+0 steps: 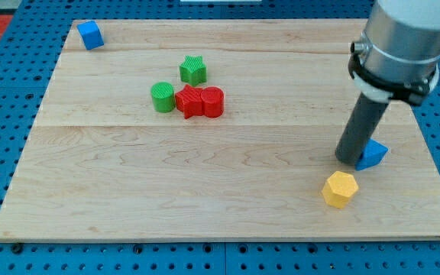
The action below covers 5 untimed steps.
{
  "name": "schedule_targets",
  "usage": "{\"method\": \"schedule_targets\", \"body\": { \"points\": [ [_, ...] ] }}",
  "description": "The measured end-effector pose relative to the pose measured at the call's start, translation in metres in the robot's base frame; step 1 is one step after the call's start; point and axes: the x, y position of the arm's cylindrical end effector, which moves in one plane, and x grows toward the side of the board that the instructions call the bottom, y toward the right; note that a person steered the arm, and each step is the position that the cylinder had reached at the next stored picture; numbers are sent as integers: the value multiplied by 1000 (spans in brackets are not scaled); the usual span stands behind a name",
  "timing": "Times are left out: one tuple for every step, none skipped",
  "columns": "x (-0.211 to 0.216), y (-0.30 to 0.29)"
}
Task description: Slide the blue triangle towards the center right
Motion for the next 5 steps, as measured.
{"method": "schedule_targets", "body": {
  "points": [
    [15,26],
    [3,48],
    [-45,27],
    [-43,31],
    [-18,33]
  ]
}}
